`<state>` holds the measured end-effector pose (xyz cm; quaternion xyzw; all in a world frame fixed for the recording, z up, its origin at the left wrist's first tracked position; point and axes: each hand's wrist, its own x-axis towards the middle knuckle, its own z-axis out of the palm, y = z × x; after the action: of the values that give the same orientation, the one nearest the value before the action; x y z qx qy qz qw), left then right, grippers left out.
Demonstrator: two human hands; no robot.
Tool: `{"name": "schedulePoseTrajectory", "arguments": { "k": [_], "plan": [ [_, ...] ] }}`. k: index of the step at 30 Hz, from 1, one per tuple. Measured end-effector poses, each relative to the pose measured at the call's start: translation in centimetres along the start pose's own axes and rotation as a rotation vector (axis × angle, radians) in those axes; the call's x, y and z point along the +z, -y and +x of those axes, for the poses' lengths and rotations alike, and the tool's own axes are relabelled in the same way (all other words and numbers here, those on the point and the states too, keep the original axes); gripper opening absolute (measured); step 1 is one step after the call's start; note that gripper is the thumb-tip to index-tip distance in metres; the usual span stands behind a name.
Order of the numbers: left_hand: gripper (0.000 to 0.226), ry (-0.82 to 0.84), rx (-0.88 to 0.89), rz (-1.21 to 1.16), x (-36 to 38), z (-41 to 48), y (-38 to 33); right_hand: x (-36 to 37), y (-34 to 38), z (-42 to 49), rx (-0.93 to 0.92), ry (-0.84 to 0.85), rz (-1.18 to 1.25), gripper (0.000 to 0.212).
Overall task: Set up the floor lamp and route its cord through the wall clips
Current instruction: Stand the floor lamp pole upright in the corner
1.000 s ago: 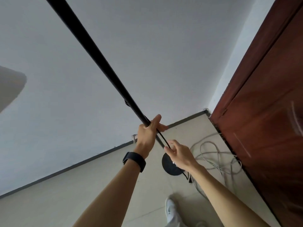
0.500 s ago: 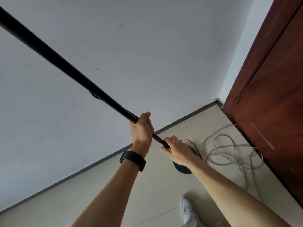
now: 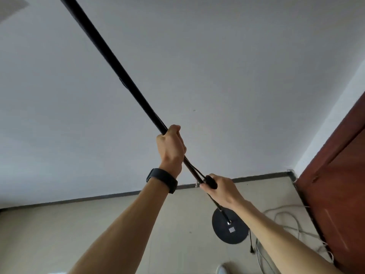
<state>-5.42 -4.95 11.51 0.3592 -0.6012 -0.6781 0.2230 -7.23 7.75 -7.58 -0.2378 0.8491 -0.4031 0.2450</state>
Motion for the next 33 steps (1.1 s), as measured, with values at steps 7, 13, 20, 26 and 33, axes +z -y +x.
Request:
{"name": "schedulePoseTrajectory", "arguments": {
  "k": [7,13,20,26,33],
  "plan": [
    [0.046,-0.166,0.084,-0.087,-10.2,-6.4,-9.1,2.8,12.9,-5.7,-0.183,0.001,-0.037,0.022],
    [0.042,-0.342,0.13,-0.146,-21.5,-10.6,-12.5,7.7,21.5,-9.0,-0.338,0.103,-0.238,0.034],
    [0.043,-0.501,0.154,-0.197,-36.4,-12.1,-13.7,17.1,31.8,-10.7,-0.512,0.3,-0.391,0.029],
    [0.046,-0.565,0.165,-0.225,-50.8,-10.4,-14.2,28.5,40.8,-10.7,-0.597,0.407,-0.457,0.024],
    [0.044,-0.685,0.176,-0.219,-65.4,-7.2,-14.5,41.8,49.8,-9.5,-0.672,0.48,-0.503,0.026]
  ]
}}
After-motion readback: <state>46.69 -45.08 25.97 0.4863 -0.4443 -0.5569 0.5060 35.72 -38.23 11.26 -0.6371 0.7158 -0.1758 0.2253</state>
